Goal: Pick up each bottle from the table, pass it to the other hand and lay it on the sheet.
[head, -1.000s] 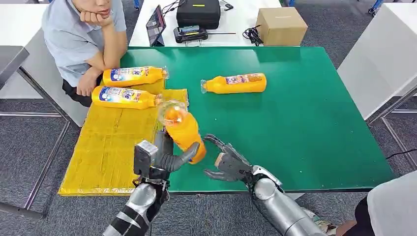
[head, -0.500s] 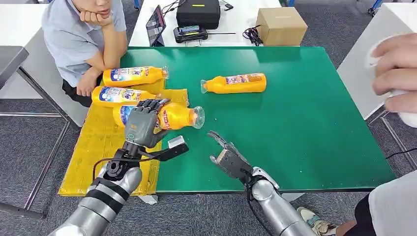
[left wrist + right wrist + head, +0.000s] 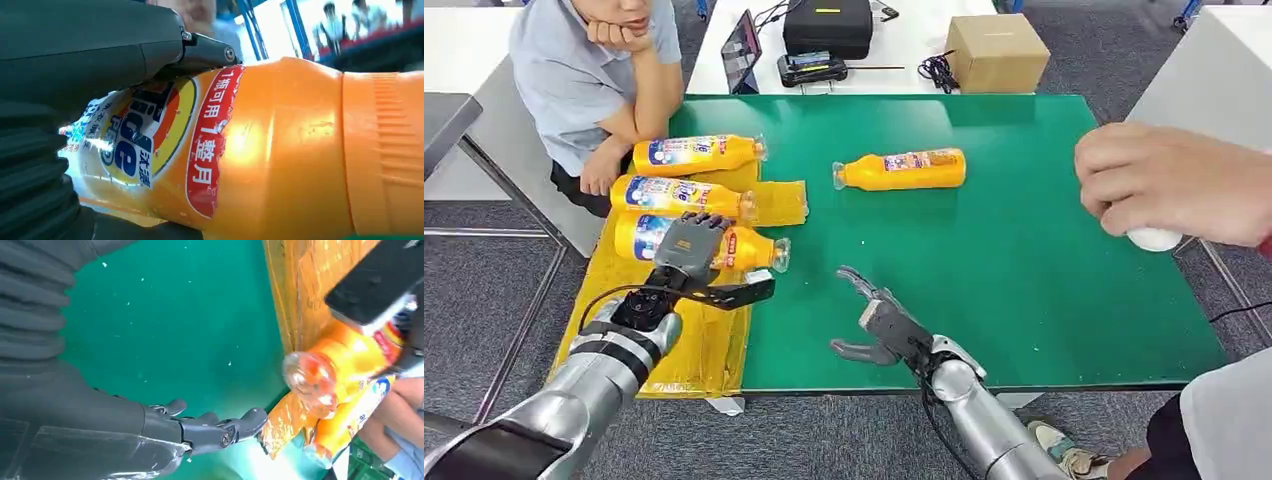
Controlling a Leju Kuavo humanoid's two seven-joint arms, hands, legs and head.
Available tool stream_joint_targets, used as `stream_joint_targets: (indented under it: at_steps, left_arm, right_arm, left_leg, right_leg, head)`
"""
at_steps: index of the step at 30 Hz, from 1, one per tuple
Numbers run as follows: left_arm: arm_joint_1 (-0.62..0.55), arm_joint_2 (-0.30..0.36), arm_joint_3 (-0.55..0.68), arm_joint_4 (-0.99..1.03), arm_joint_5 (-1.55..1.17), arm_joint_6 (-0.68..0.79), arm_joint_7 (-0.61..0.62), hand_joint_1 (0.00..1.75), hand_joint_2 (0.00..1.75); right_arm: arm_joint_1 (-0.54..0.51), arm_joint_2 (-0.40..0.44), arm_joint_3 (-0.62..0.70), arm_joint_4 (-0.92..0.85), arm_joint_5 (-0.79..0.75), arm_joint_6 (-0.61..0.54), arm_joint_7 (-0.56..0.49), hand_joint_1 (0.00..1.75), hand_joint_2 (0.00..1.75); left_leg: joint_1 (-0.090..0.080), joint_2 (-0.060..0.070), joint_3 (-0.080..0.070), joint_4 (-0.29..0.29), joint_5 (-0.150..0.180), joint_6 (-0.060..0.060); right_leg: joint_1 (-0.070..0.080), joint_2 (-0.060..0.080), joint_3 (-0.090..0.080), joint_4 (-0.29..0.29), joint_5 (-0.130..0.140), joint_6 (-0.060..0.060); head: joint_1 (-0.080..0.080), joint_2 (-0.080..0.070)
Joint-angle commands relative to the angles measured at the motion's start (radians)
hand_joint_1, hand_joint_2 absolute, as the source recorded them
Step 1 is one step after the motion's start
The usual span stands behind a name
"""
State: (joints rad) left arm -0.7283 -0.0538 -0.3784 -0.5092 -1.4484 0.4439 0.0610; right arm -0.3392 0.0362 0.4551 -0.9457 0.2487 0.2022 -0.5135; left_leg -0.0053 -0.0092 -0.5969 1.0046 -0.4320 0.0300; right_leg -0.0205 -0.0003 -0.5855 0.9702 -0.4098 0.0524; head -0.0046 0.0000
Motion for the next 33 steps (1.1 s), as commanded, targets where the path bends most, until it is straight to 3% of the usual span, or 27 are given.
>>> stream_joint_targets:
  at_steps: [1,3,5,6,7,8,14,25,29,33]
  left_arm:
    - [-0.106,-0.01,0.025,0.194,0.044,-0.112,0.03,1.75,1.75]
    - [-0.113,-0.008,-0.006,0.207,0.002,-0.156,0.075,1.48,1.75]
    - [-0.113,-0.008,-0.01,0.21,-0.009,-0.171,0.108,0.58,1.75]
    - [-0.111,-0.007,-0.01,0.211,-0.011,-0.171,0.116,0.42,1.75]
    - [-0.11,-0.005,-0.01,0.211,-0.013,-0.168,0.122,0.1,1.75]
    - [-0.108,-0.002,-0.014,0.219,-0.018,-0.177,0.114,0.0,1.75]
    - [-0.081,-0.015,0.068,0.228,0.067,-0.199,0.075,0.0,1.75]
    - [-0.048,-0.008,0.111,0.241,0.107,-0.237,0.053,0.0,1.75]
    - [-0.023,-0.019,0.112,0.214,0.112,-0.146,0.013,0.0,1.75]
    - [0.027,-0.05,0.078,0.131,0.104,0.086,-0.057,0.0,1.75]
  right_arm:
    - [-0.047,0.008,0.005,0.074,0.0,0.004,0.003,0.0,1.75]
    - [-0.043,0.015,0.0,0.08,0.001,0.003,0.002,0.0,1.75]
    - [-0.041,0.02,-0.001,0.081,0.003,0.002,0.001,0.0,1.75]
    - [-0.041,0.021,-0.002,0.084,0.003,0.002,0.0,0.0,1.75]
    - [-0.042,0.022,-0.002,0.086,0.004,0.002,0.0,0.0,1.75]
    - [-0.044,0.022,0.0,0.09,0.006,0.002,0.0,0.0,1.75]
    - [-0.032,0.022,-0.006,0.088,0.009,-0.005,-0.007,0.0,1.75]
    - [-0.031,0.014,-0.021,0.095,0.007,-0.008,-0.004,0.0,1.75]
    - [-0.015,0.011,-0.027,0.09,0.01,-0.015,-0.006,0.0,1.75]
    - [0.04,0.0,-0.039,0.054,0.018,-0.039,-0.01,0.0,1.75]
  left_leg:
    - [0.001,0.002,0.001,0.001,-0.001,-0.002]
    - [0.002,0.001,0.002,0.002,-0.002,-0.002]
    - [0.001,0.001,0.001,0.001,-0.001,-0.002]
    - [0.002,0.001,0.002,0.002,-0.002,-0.002]
    - [0.003,0.002,0.003,0.003,-0.003,-0.003]
    - [0.001,0.002,0.002,0.001,-0.001,-0.002]
    - [0.001,0.002,0.001,0.0,-0.001,-0.001]
    - [0.001,0.003,0.004,-0.001,-0.001,-0.002]
    - [0.001,0.003,0.006,0.0,-0.002,-0.002]
    - [0.001,-0.001,0.007,-0.001,-0.001,-0.002]
  right_leg:
    - [0.001,0.001,0.001,0.0,-0.001,-0.002]
    - [0.002,0.0,0.002,0.001,-0.001,-0.003]
    - [0.001,0.0,0.001,0.001,-0.001,-0.002]
    - [0.003,0.0,0.002,0.001,-0.001,-0.003]
    - [0.003,0.001,0.003,0.001,-0.002,-0.003]
    - [0.001,0.001,0.002,0.0,-0.001,-0.002]
    - [0.001,0.001,0.001,0.0,0.0,-0.002]
    - [0.001,0.002,0.004,-0.001,-0.001,-0.002]
    - [0.001,0.002,0.006,-0.001,-0.001,-0.002]
    - [0.002,-0.002,0.008,-0.002,-0.001,-0.002]
  head:
    - [-0.001,0.0]
    - [0.0,0.0]
    - [0.0,0.0]
    - [0.0,0.0]
    - [0.0,0.0]
    - [0.0,0.0]
    - [0.0,0.0]
    - [0.0,0.0]
    - [0.0,0.0]
    - [0.0,0.0]
